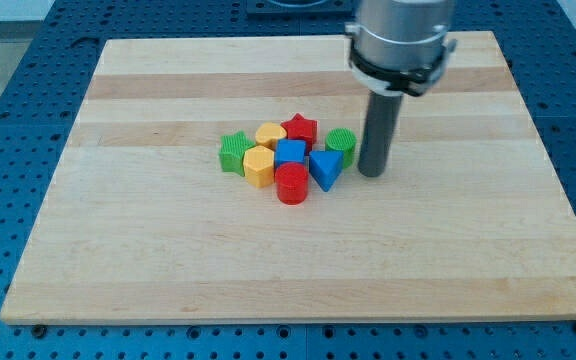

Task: Move the red star towards the top centre of the board

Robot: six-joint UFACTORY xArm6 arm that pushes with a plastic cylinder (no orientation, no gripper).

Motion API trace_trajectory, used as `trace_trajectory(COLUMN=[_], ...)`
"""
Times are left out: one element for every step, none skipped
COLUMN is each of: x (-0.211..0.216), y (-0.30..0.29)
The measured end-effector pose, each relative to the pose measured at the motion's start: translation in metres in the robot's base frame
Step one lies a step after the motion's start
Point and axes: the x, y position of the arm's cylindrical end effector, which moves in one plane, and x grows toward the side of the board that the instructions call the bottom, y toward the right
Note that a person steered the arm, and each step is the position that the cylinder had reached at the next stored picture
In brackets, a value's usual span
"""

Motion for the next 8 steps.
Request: trace_trajectory(x=[-0.017, -0.016, -0.02, -0.026, -0.033, -0.047, -0.074, -0.094], y=[-0.015, -0.012, -0.039, -0.075, -0.098, -0.109, -0.11, -0.11])
